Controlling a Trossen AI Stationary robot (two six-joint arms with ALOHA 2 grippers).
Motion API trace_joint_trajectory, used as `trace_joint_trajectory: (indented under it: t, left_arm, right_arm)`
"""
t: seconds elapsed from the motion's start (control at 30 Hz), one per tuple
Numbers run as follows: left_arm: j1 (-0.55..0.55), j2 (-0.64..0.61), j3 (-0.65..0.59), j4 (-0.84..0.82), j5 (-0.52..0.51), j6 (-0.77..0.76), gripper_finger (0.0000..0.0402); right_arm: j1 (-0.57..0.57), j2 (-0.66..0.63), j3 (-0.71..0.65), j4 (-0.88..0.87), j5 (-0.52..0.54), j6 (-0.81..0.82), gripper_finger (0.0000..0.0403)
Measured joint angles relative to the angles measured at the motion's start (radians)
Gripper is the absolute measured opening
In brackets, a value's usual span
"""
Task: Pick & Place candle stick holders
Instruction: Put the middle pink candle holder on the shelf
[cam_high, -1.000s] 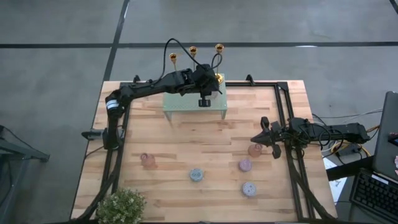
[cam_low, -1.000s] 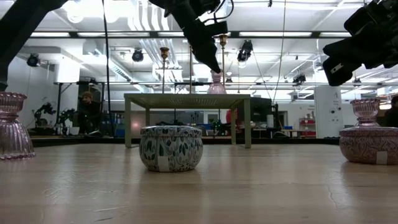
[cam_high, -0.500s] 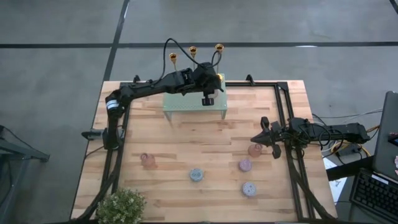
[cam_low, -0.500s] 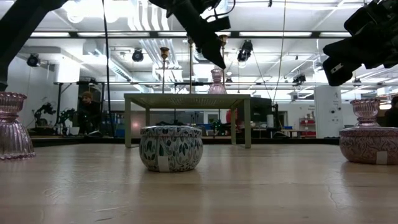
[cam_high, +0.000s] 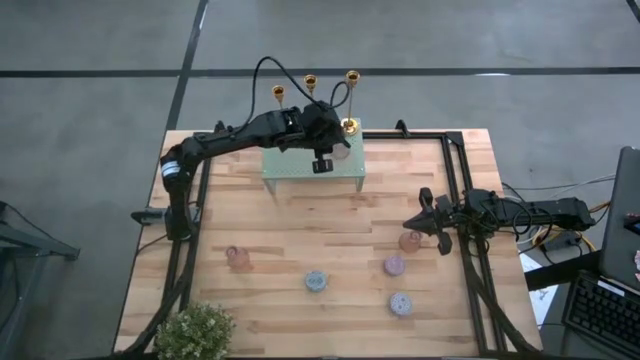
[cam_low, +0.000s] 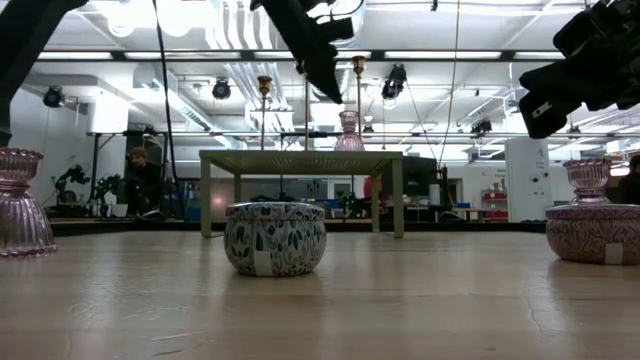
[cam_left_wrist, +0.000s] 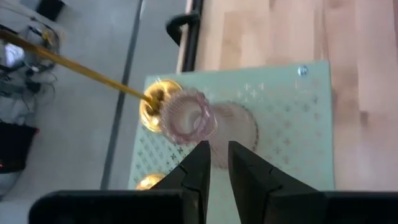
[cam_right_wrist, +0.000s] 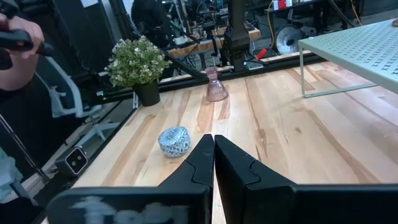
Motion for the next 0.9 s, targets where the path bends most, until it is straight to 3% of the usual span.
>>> trace_joint_trajectory:
  t: [0.6,0.77,0.9]
  left_arm:
    - [0.068,0.003,-0.178,0.131,0.010,-0.025,0.0030]
    - [0.082,0.004,-0.221,0.208,0.131,-0.052,0.0030]
    - [0.081,0.004,-0.254,0.274,0.142,-0.058,0.0030]
  right_arm:
    - [0.000,0.000,0.000,0.000,0.000,0.000,0.0008]
    - [0.000,0.000,0.000,0.000,0.000,0.000,0.0008]
    - [0.000,0.000,0.000,0.000,0.000,0.000,0.0008]
